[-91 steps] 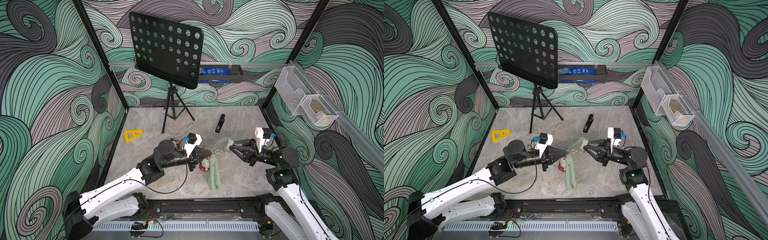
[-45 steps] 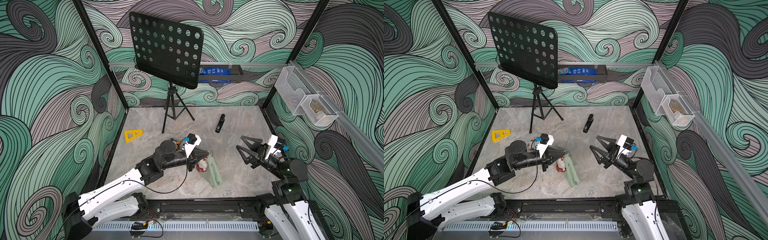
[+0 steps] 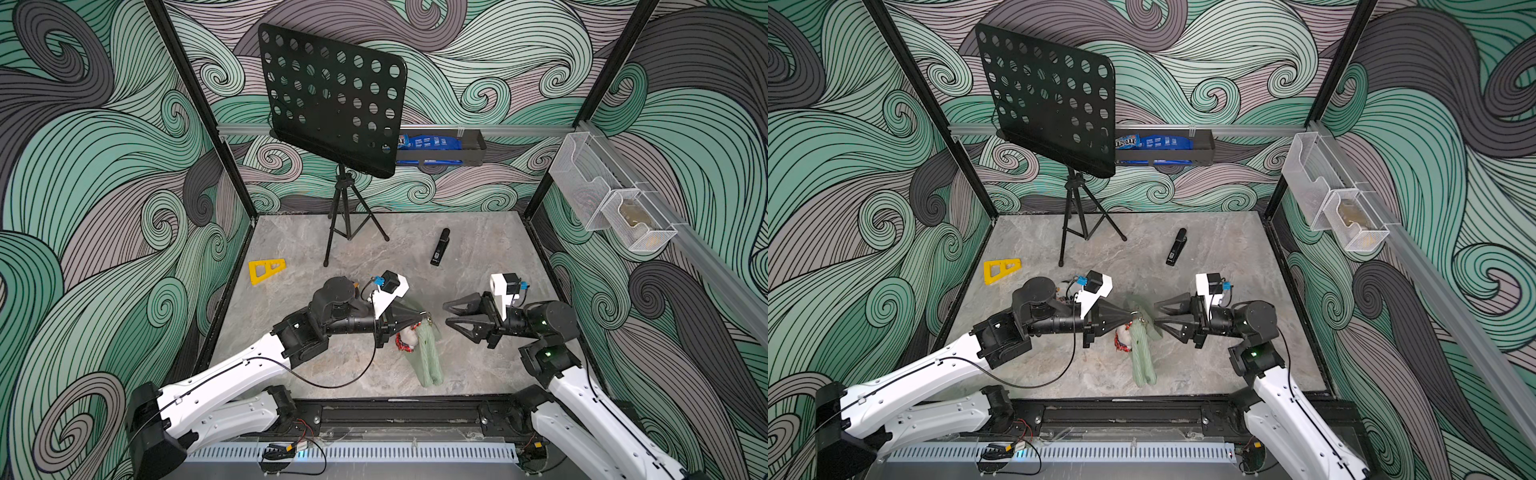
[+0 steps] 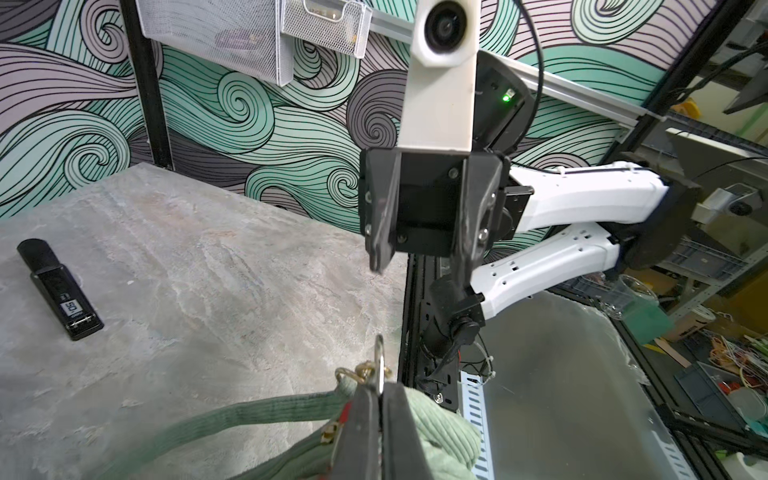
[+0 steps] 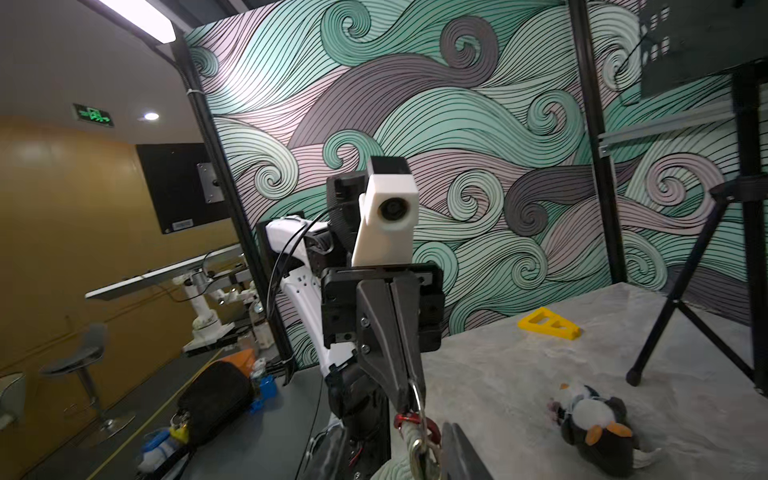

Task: Remove the decoration from the bag
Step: Adjust the bag.

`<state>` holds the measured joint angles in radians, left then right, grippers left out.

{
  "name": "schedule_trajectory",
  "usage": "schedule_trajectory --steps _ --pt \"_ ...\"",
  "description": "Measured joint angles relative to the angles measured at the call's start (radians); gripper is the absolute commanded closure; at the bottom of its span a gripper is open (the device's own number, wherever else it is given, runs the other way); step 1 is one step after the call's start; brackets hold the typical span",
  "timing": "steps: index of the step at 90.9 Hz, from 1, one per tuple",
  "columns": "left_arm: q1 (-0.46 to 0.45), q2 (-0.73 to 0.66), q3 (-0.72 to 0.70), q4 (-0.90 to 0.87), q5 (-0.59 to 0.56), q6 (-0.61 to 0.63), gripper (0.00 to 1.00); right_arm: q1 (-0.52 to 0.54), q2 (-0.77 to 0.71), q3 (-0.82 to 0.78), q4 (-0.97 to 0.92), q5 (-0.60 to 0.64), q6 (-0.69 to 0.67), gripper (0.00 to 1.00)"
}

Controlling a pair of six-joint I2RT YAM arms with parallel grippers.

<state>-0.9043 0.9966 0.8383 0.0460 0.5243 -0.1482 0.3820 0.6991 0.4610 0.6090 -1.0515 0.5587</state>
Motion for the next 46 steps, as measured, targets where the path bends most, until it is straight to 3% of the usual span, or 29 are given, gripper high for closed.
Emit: schedule_trajectory --steps 19,46 --pt "0.0 0.0 0.0 0.0 0.068 0.003 1.0 0.113 0.082 0.071 -0.071 0.0 -0.086 0.58" --pt "0.0 0.0 0.0 -0.001 0.101 0.009 1.0 0.135 0.096 0.071 -0.109 0.007 -0.135 0.6"
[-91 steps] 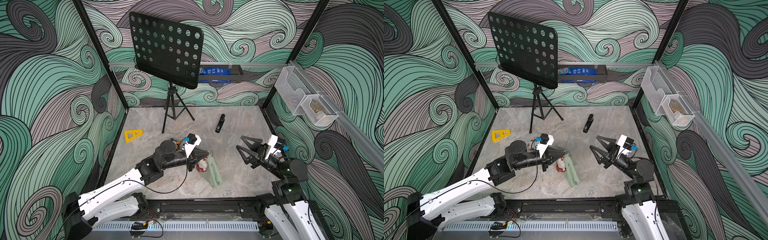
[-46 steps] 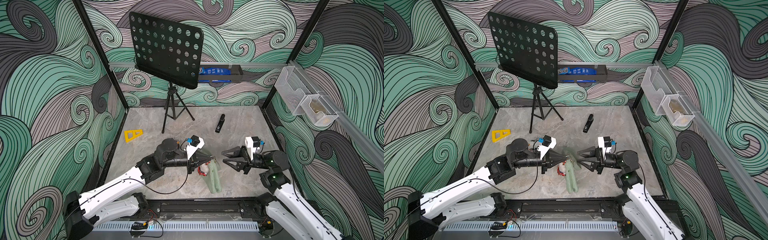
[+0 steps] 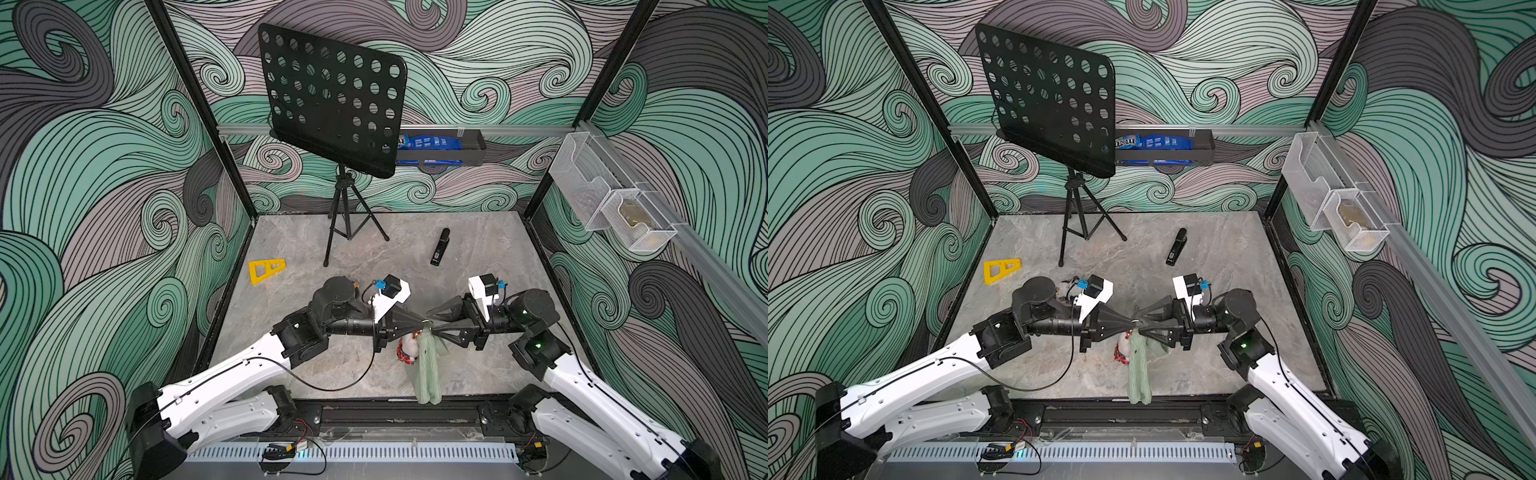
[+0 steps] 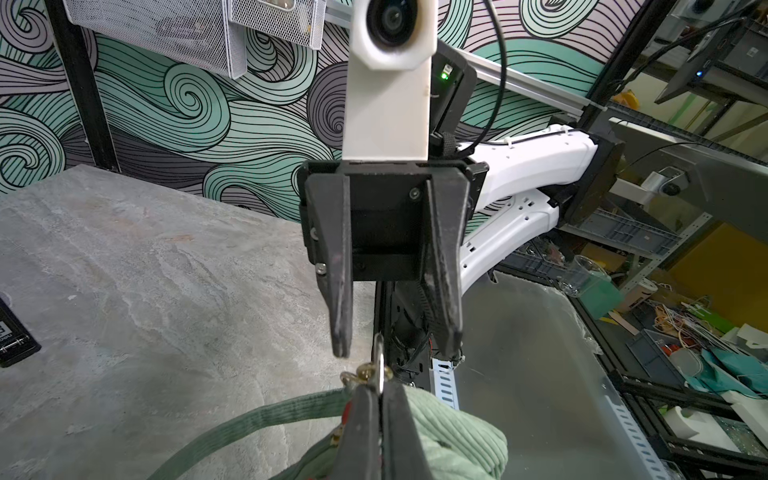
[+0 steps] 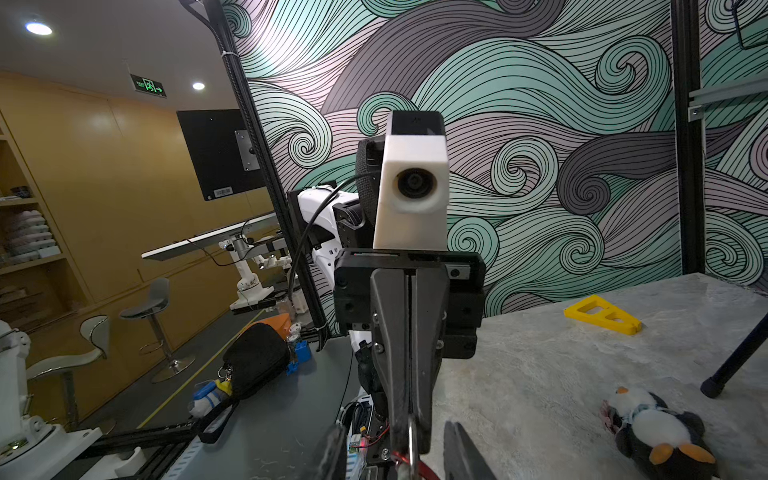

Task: Remove the decoration from the bag
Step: Adjust the bag, then remove the decoration item from the bag.

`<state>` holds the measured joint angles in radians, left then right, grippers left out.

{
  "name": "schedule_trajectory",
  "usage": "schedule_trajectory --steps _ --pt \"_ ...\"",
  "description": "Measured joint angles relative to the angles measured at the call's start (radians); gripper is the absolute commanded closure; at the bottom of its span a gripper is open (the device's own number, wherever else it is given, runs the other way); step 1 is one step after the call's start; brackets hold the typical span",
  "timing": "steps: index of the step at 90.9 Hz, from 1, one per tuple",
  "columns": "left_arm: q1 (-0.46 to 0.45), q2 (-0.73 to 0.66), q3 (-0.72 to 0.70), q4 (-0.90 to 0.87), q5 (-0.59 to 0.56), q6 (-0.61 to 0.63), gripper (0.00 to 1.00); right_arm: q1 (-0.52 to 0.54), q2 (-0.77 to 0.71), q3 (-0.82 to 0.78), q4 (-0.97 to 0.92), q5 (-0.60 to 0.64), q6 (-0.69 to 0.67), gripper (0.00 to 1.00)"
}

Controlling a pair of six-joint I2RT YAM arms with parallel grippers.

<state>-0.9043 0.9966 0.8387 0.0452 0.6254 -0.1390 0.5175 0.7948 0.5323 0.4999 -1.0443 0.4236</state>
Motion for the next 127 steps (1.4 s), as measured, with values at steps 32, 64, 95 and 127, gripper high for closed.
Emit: schedule_trajectory --steps 32,64,95,127 --pt "0.0 -0.032 -0.001 0.0 -0.015 0.0 1.0 0.004 0.002 0.005 -0.011 0.023 -0.021 1.0" --pt "0.0 -0.042 -0.007 0.012 -0.019 0.002 0.49 0.006 -0.001 0.005 -0.005 0.022 -0.013 1.0" --pt "0.0 -0.137 -0.098 0.064 -0.013 0.008 0.42 0.005 -0.013 0.004 0.104 -0.068 0.074 1.0" --pt "0.001 -0.128 -0.119 0.119 0.171 -0.024 0.41 0.058 -0.006 -0.021 0.28 -0.164 0.163 1.0"
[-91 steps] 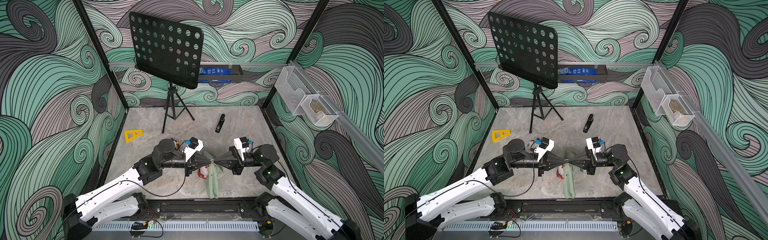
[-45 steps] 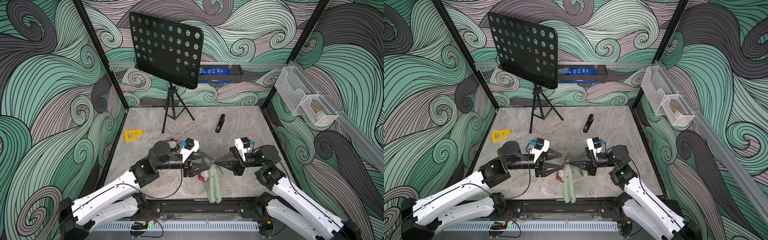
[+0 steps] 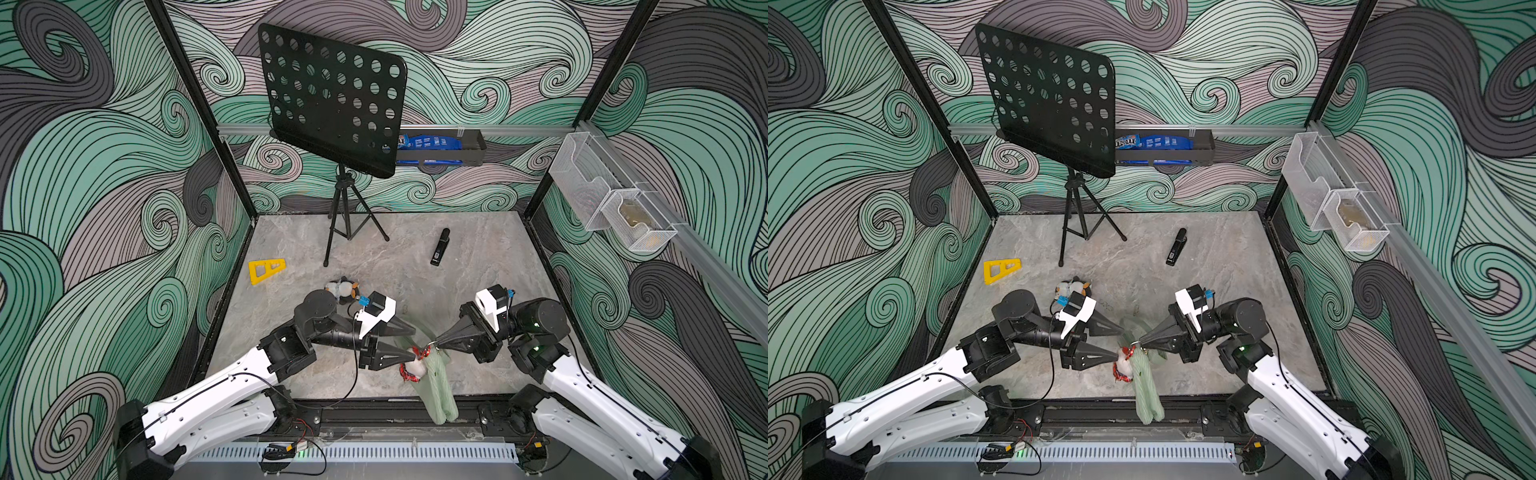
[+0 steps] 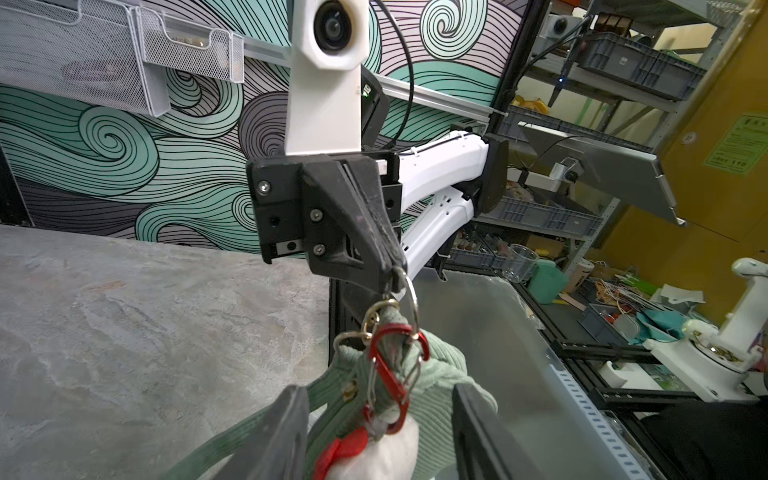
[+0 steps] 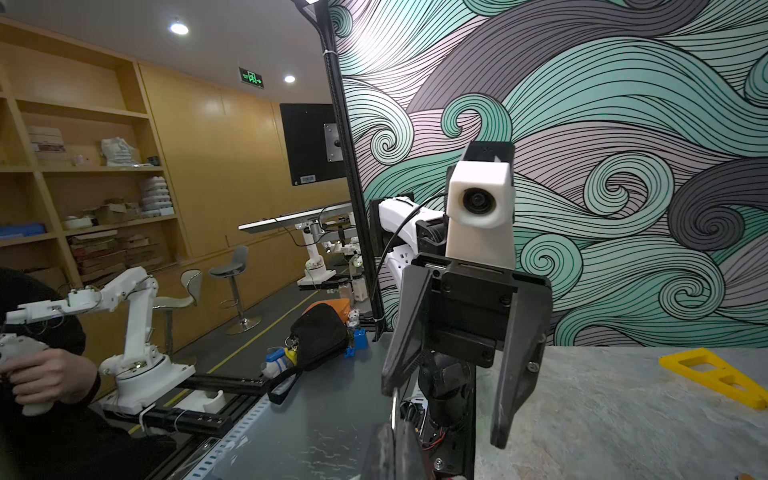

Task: Remove the decoration from the bag
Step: Remove the decoration item from the bag.

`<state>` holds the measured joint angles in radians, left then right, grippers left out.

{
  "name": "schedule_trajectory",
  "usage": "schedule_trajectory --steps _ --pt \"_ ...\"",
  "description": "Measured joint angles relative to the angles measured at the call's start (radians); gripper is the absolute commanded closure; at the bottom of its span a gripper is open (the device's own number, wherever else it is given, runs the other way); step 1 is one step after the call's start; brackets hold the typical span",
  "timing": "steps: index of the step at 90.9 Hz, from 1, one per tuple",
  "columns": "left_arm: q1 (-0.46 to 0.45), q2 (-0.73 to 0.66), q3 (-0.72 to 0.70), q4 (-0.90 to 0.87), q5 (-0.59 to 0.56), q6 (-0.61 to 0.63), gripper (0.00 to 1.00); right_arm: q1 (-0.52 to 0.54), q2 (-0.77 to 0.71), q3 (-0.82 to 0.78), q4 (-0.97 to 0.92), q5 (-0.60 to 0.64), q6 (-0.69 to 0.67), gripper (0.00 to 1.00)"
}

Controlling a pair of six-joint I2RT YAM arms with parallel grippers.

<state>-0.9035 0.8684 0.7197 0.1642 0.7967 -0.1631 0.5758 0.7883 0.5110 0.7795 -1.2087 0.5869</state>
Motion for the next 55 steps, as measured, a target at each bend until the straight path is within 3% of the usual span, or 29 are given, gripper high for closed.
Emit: schedule_trajectory --steps 21,55 --pt "0.0 0.036 0.0 0.051 0.054 -0.032 0.41 0.069 0.03 0.002 0.002 -0.008 -0.013 1.0" --pt "-0.001 0.04 -0.051 0.145 0.113 -0.064 0.46 0.076 0.029 0.02 -0.033 0.037 -0.073 1.0"
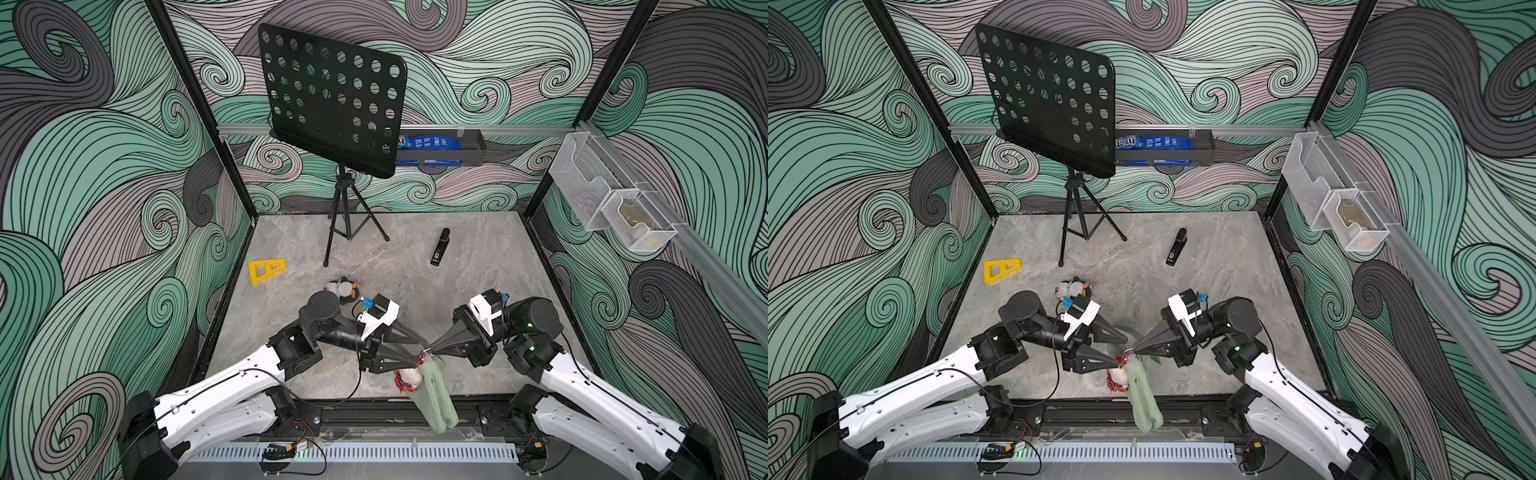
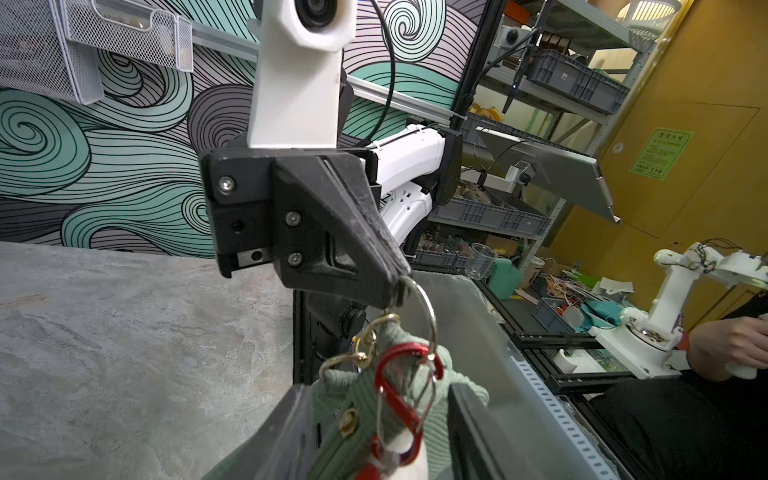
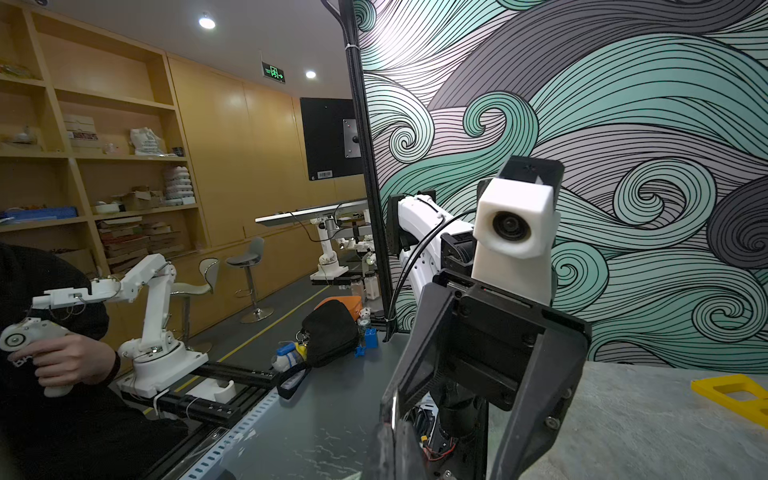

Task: Remove the decoration from the bag
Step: Remove the decoration item from the bag.

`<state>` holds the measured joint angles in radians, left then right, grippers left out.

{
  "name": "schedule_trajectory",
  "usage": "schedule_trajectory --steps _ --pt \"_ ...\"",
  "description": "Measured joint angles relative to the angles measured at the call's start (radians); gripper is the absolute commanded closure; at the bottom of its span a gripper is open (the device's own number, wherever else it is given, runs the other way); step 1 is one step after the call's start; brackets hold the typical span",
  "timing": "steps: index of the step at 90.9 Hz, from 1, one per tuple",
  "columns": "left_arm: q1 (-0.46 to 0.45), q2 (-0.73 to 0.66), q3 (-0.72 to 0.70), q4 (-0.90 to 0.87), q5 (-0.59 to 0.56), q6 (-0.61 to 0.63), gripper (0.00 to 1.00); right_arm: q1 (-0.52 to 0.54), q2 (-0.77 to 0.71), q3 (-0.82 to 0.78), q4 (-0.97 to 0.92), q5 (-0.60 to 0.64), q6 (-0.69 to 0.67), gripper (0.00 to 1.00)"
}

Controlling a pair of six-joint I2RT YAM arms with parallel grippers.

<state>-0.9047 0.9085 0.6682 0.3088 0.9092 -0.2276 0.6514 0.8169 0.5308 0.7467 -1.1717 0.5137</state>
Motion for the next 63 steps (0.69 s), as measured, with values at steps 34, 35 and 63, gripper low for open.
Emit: schedule_trajectory --steps 34,35,63 --pt "-0.001 0.012 -0.003 0.021 0.017 -0.005 0.56 0.0 -0.016 0.024 -0.103 0.069 -0.076 1.0" --pt "-0.001 0.012 -0.004 0.021 0.017 -0.005 0.57 0.0 -0.016 0.026 -0.107 0.072 -0.08 1.0" --pt "-0.001 0.011 -0.017 0.021 0.016 -0.005 0.68 0.0 -0.03 0.039 -0.17 0.104 -0.129 1.0"
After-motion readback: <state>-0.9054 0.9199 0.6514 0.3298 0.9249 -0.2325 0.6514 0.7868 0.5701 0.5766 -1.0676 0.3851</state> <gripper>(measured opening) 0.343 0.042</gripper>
